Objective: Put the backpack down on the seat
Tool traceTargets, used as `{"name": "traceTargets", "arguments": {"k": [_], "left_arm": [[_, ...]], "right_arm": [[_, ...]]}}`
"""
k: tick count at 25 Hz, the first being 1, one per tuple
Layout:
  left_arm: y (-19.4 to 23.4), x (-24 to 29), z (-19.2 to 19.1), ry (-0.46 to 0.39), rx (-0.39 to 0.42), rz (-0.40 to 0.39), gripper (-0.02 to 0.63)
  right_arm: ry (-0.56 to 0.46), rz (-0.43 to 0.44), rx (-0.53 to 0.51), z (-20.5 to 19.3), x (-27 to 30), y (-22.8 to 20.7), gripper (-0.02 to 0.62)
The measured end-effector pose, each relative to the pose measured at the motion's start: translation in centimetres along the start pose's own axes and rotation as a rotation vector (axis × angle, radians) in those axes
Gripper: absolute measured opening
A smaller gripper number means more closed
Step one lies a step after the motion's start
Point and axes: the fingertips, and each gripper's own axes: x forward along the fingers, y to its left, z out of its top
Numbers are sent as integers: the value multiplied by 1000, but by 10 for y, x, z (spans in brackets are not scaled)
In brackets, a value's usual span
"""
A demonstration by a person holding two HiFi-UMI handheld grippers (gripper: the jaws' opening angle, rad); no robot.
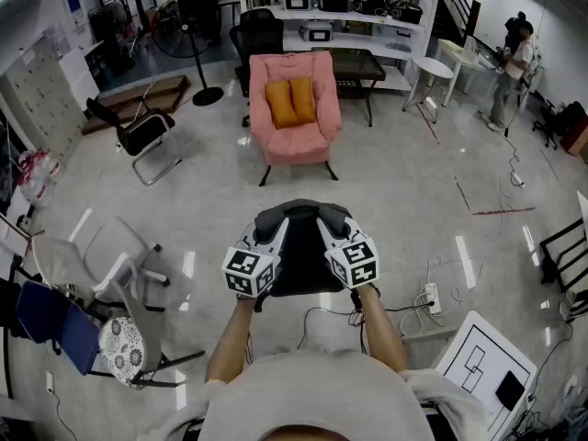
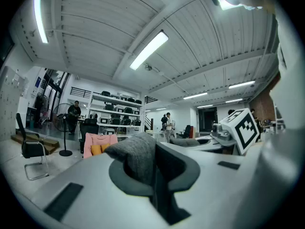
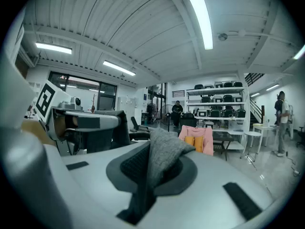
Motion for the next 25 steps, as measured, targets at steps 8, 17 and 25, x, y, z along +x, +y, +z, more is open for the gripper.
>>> {"name": "traceTargets", "arguments": {"k": [8,17,25], "left_arm": [[-5,-1,-1,-2,13,3,35],[-13,-2,-5,1,-3,2,35],[-27,14,-7,2,-4,19,35]], "right_arm": [[0,-1,-6,-3,-6,2,28],[-3,7,19,-8,-15,2,28],[-2,22,33,-14,-23,-15,28]]}}
